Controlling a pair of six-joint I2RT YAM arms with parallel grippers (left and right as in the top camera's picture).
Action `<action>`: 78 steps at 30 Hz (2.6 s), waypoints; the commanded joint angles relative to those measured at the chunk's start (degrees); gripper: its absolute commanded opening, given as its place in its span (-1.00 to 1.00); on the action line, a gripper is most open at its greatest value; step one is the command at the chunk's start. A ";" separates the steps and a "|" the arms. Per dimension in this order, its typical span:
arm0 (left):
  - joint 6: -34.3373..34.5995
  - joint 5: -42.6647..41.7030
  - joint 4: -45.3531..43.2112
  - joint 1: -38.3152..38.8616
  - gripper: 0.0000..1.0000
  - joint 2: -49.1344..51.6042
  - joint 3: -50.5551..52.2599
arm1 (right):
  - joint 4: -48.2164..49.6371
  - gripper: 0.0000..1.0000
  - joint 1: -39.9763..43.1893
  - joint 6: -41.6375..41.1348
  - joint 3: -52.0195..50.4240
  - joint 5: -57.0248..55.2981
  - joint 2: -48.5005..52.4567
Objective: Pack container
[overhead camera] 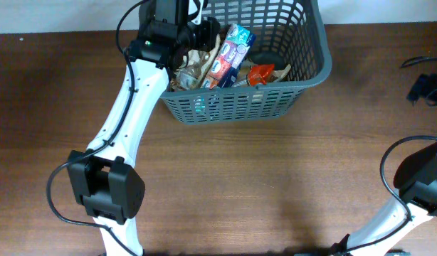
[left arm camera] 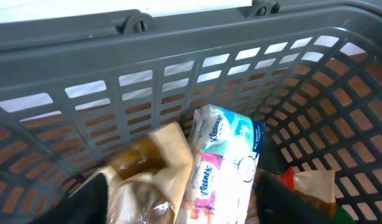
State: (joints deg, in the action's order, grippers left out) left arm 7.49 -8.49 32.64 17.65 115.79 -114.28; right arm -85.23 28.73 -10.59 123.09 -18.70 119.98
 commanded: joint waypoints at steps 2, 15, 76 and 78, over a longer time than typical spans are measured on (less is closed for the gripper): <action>-0.50 0.85 0.00 -0.57 0.74 -3.02 -0.48 | 0.04 0.98 0.17 -0.87 -0.31 0.11 -0.33; -4.11 1.38 22.67 -6.16 0.99 -24.70 -0.52 | 0.04 0.98 0.17 -0.85 -0.31 0.09 -0.33; 1.18 4.26 36.74 -17.44 0.98 -98.31 48.46 | 0.04 0.97 0.17 -0.85 -0.31 0.09 -0.33; 0.37 5.31 32.57 -17.44 0.99 -98.31 53.05 | 0.04 0.97 0.17 -0.85 -0.31 0.11 -0.33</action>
State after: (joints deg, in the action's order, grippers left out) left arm 13.91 -5.26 68.53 0.49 17.50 -66.52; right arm -85.21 28.73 -10.59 123.07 -18.52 119.98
